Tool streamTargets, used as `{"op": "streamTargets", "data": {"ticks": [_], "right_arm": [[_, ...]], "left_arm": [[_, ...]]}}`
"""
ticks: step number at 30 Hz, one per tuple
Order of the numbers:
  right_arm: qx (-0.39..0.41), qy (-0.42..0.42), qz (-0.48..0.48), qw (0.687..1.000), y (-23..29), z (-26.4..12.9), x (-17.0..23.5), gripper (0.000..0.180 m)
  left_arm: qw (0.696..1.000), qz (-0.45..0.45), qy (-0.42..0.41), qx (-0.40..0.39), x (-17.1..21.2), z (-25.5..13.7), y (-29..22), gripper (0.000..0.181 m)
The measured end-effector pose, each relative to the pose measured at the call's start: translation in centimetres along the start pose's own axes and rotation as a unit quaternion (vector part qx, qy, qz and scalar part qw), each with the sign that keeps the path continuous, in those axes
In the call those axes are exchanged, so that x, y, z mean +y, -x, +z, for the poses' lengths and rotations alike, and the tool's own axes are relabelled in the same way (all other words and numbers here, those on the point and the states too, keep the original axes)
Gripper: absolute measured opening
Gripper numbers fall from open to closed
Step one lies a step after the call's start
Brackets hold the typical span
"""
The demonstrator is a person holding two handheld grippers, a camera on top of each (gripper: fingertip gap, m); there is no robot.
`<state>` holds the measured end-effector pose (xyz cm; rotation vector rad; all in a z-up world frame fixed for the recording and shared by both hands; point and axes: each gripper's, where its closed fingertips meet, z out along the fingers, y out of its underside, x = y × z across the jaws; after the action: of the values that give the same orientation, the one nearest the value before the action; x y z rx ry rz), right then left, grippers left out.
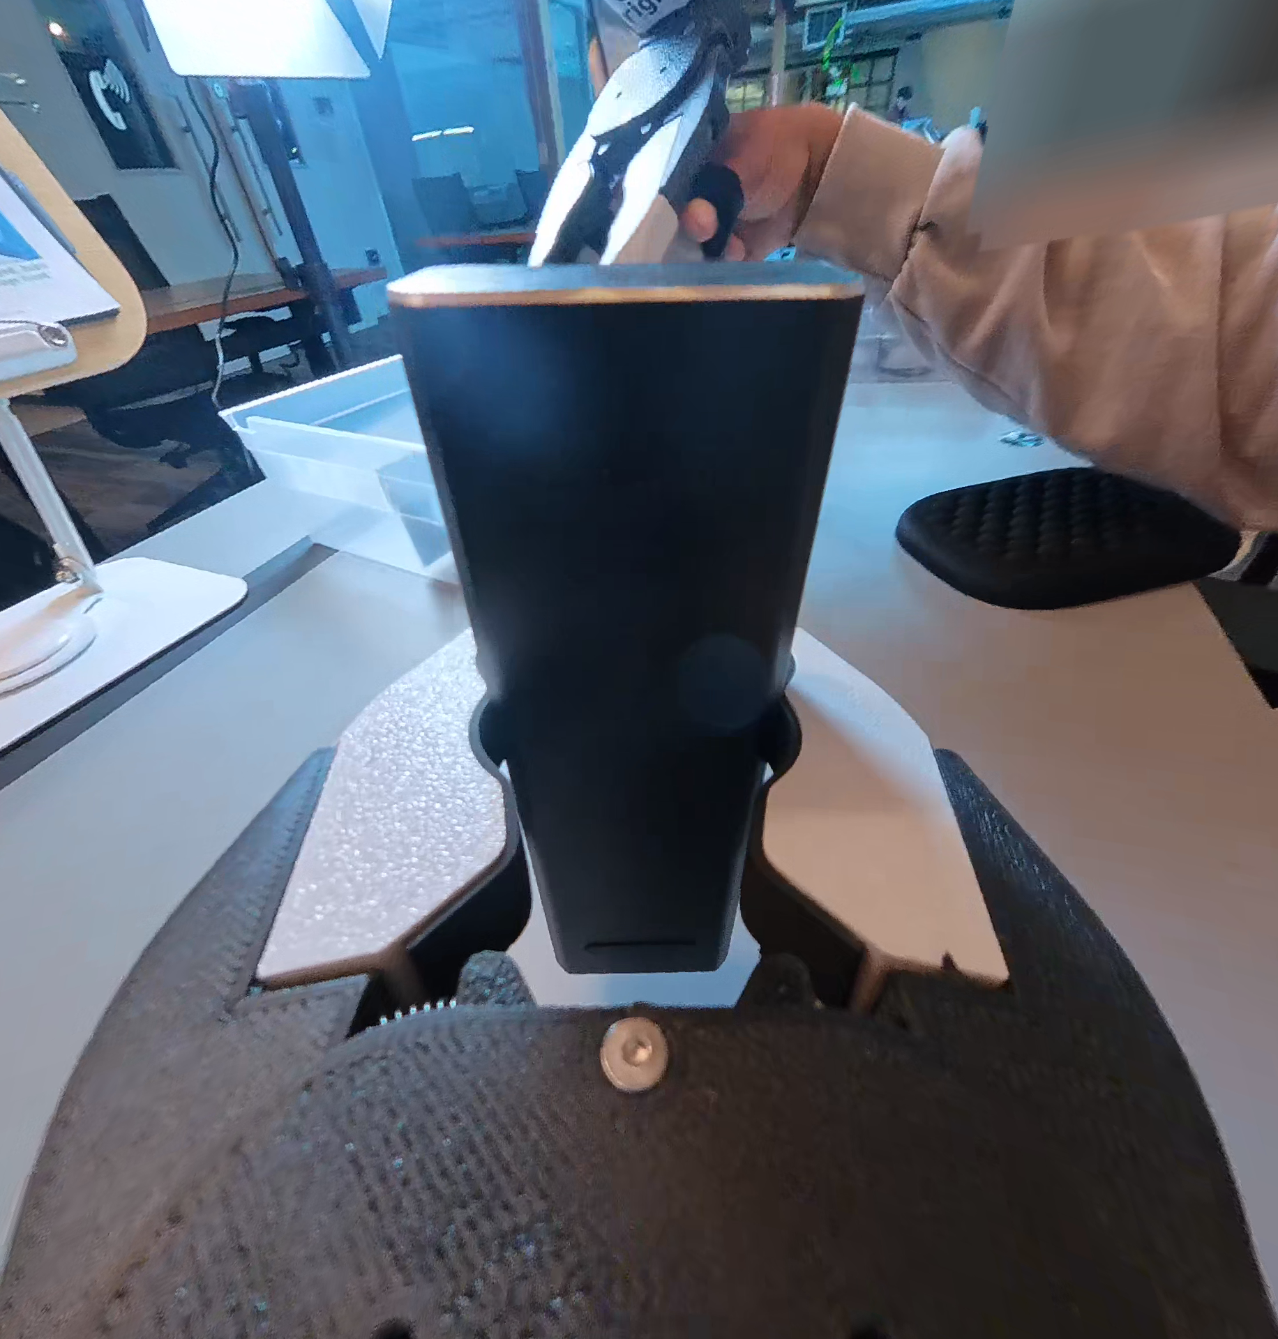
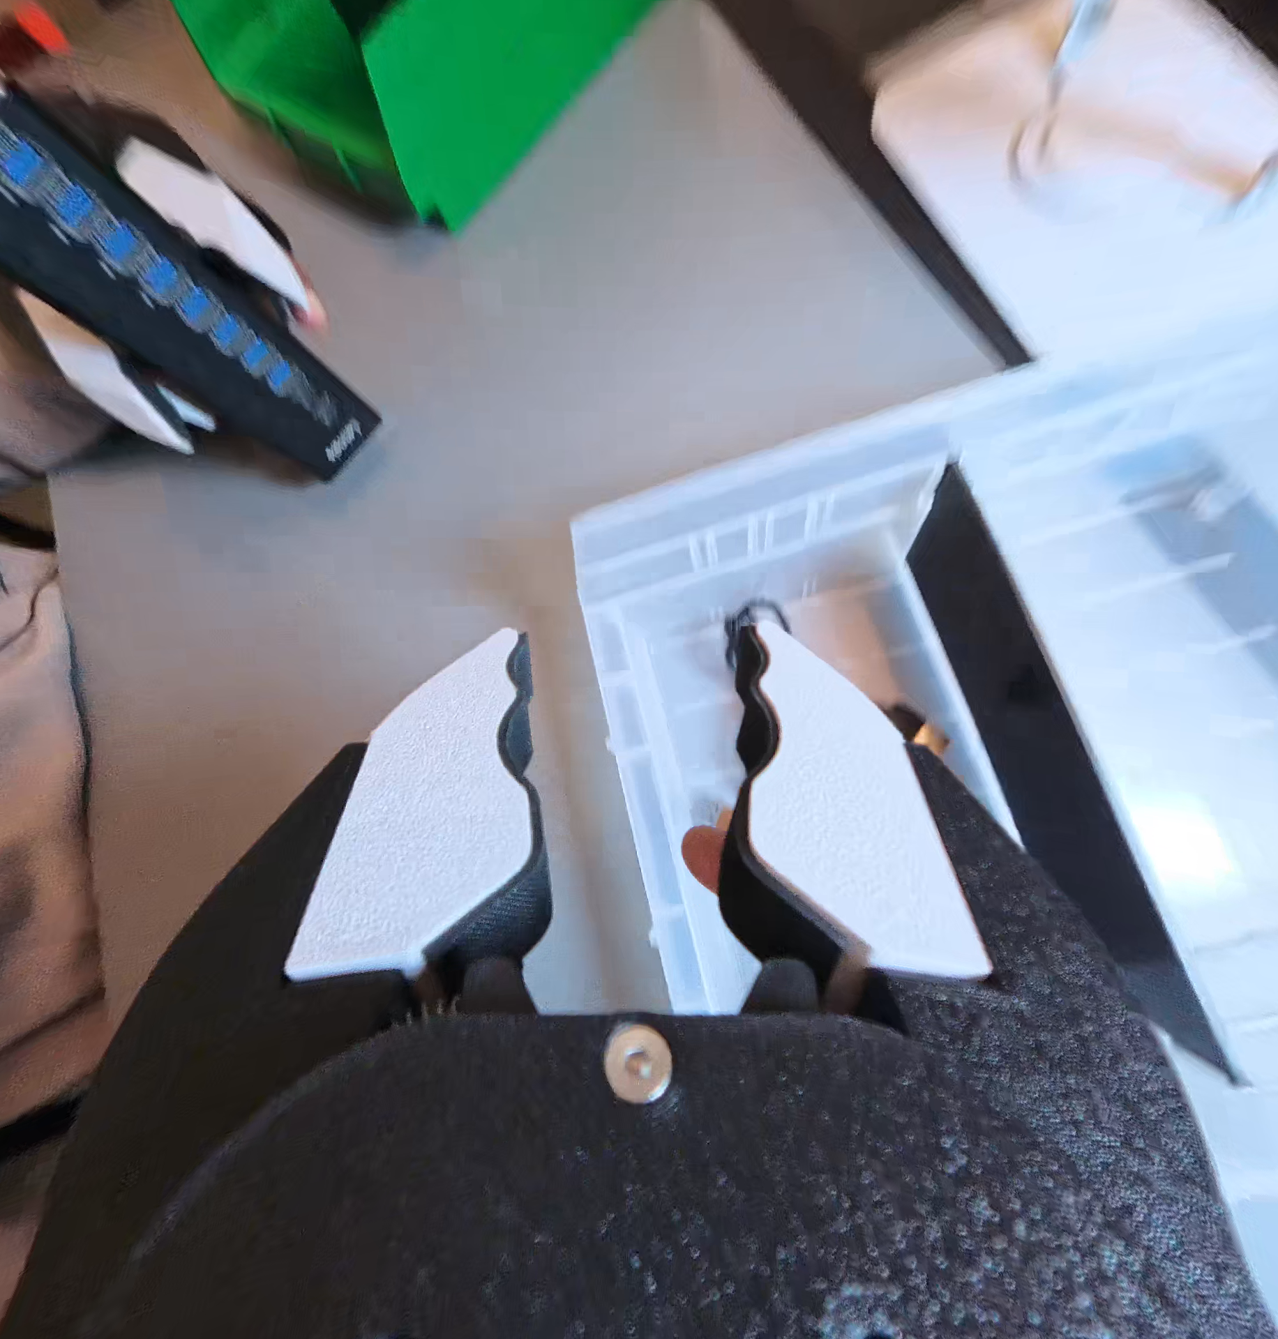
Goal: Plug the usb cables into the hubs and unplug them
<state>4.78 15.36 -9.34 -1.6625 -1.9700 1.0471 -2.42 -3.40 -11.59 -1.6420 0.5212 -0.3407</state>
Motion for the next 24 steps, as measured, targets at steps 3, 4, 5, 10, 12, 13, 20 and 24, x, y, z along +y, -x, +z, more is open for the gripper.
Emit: {"op": "streamTargets", "data": {"ticks": [3, 4, 5, 10, 12, 13, 20, 24], "right_arm": [[0.003, -0.094, -0.072, 0.993, 3.3, -0.1, -3.2, 0.052], [-0.012, -0.108, -0.095, 0.99, 5.2, 0.4, -3.7, 0.053], [-0.025, -0.11, -0.116, 0.987, 7.1, 1.3, -3.8, 0.053], [-0.08, -0.062, -0.217, 0.971, 15.3, 8.9, -1.6, 0.066], [-0.096, -0.069, -0.236, 0.965, 17.8, 11.8, -1.3, 0.075], [-0.096, -0.082, -0.241, 0.962, 18.7, 13.0, -1.7, 0.082], [-0.095, -0.108, -0.282, 0.949, 21.5, 16.2, -4.6, 0.063], [-0.108, -0.047, -0.263, 0.958, 20.3, 15.0, -3.7, 0.063]], "left_arm": [[0.999, -0.008, -0.03, 0.028, -1.0, -0.2, -0.9, 0.071], [0.998, -0.011, -0.042, 0.04, -1.4, -0.3, -1.3, 0.071], [0.997, -0.015, -0.054, 0.052, -1.9, -0.4, -1.6, 0.071], [0.986, -0.045, -0.131, 0.095, -4.5, -1.2, -3.2, 0.071], [0.98, -0.055, -0.162, 0.104, -5.4, -1.5, -3.6, 0.072], [0.977, -0.06, -0.176, 0.108, -5.8, -1.6, -3.7, 0.072], [0.975, -0.027, -0.205, 0.082, -6.8, -2.6, -3.4, 0.072], [0.986, -0.029, -0.148, 0.065, -5.4, -2.3, -2.4, 0.075]]}}
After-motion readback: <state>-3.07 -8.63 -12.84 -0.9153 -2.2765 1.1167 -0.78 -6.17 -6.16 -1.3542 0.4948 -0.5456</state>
